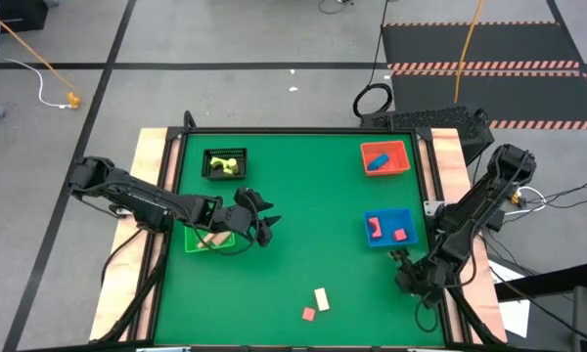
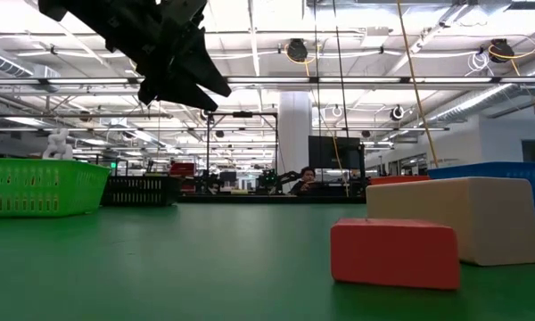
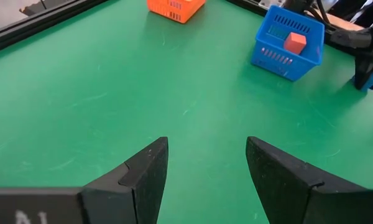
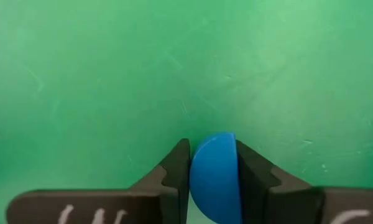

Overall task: Sort & place blocks by color
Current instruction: Put the blue block into the orange bin, then put the orange block into the blue bin

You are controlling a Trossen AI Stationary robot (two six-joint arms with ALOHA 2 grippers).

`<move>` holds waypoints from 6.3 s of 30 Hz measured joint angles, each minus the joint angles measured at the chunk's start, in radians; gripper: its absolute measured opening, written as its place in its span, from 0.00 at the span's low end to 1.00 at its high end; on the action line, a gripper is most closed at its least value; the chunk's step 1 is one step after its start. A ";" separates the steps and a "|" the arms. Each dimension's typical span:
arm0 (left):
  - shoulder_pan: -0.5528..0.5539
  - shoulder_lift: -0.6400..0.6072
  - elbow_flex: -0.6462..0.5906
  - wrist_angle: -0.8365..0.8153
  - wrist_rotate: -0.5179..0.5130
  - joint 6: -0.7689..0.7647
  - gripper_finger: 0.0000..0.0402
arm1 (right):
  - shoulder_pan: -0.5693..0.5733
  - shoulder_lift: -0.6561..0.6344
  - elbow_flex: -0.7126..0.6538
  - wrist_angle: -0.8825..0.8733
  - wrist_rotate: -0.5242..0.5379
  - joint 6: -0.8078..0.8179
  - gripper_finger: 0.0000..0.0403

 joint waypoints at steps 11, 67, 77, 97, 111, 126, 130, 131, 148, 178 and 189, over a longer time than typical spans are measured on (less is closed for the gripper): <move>0.000 0.000 0.000 -0.002 0.000 0.008 0.54 | -0.046 -0.199 0.039 0.164 0.147 -0.075 0.17; 0.008 0.000 0.000 0.040 0.000 0.000 0.54 | -1.724 -0.261 -0.053 0.290 0.210 -0.321 0.45; 0.008 0.000 0.000 0.039 0.000 0.027 0.54 | -1.644 -0.294 -0.053 0.368 -0.091 -0.275 0.55; -0.034 0.000 0.000 0.192 0.113 0.049 0.54 | -0.934 -0.238 -0.053 0.697 -0.109 -0.186 0.53; -0.176 0.174 0.013 0.469 0.134 0.089 0.54 | -0.857 -0.205 -0.053 0.687 -0.109 -0.191 0.53; -0.226 0.491 0.259 0.366 0.300 0.203 0.54 | -0.857 -0.205 -0.053 0.701 -0.109 -0.191 0.53; -0.243 0.532 0.324 0.347 0.300 0.275 0.54 | -0.857 -0.205 -0.053 0.701 -0.109 -0.191 0.53; -0.252 0.542 0.340 0.342 0.291 0.291 0.54 | -0.857 -0.205 -0.053 0.701 -0.109 -0.191 0.53; -0.405 0.691 0.394 0.394 0.152 0.400 0.54 | -0.857 -0.205 -0.053 0.702 -0.109 -0.191 0.53; -0.401 0.782 0.394 0.485 0.196 0.314 0.70 | -0.857 -0.205 -0.053 0.701 -0.109 -0.191 0.53; -0.373 0.782 0.394 0.473 0.316 0.360 0.66 | -0.857 -0.205 -0.053 0.701 -0.109 -0.191 0.53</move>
